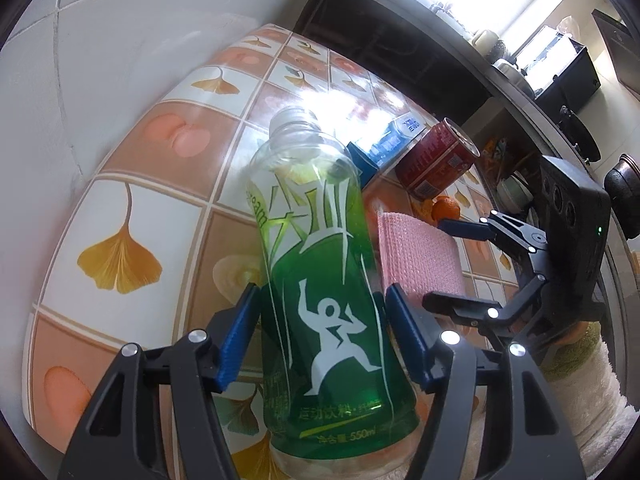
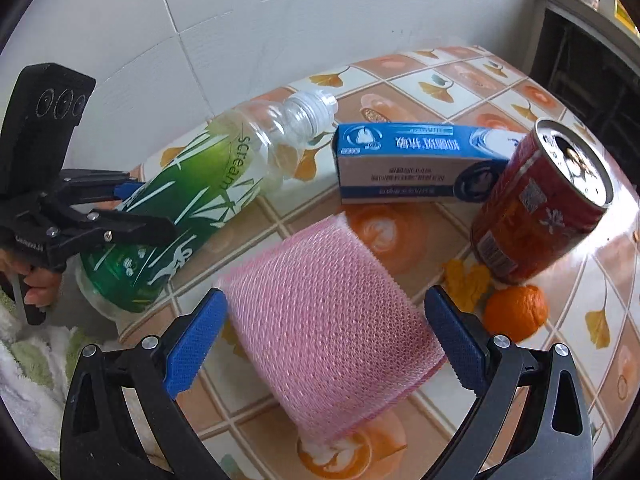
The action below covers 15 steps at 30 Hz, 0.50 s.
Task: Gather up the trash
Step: 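Grasp the green bottle with the left tool while the right tool grasps the pink sponge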
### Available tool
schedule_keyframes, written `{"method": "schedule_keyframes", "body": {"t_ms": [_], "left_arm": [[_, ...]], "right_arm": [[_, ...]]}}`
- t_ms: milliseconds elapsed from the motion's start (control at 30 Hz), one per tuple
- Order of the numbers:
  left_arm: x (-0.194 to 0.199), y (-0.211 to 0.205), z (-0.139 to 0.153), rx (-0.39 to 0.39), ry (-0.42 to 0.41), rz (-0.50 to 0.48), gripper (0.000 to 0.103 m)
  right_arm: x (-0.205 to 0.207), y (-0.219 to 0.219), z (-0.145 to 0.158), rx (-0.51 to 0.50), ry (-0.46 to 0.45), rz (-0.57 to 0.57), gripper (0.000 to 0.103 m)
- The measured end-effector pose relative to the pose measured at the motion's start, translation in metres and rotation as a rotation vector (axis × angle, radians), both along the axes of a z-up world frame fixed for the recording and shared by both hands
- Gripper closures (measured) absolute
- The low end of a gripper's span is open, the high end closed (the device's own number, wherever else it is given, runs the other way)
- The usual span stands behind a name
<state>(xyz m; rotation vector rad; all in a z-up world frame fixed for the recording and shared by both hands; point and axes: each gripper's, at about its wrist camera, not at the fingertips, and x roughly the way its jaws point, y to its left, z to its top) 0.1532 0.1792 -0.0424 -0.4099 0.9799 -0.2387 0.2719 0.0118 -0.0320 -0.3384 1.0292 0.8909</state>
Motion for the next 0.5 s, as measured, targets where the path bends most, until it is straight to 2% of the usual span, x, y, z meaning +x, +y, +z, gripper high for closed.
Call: {"method": "schedule_keyframes", "body": {"t_ms": [167, 267, 500], "left_arm": [[-0.013, -0.003, 0.000, -0.009, 0.001, -0.005, 0.041], [-0.022, -0.004, -0.001, -0.019, 0.009, -0.005, 0.041], [-0.037, -0.014, -0.001, -0.022, 0.029, -0.003, 0.040]], "right_arm": [[-0.035, -0.018, -0.006, -0.054, 0.024, -0.049, 0.008], [-0.051, -0.022, -0.006, -0.089, -0.012, -0.101, 0.008], [-0.042, -0.025, 0.000, -0.048, -0.049, -0.298, 0.008]]}}
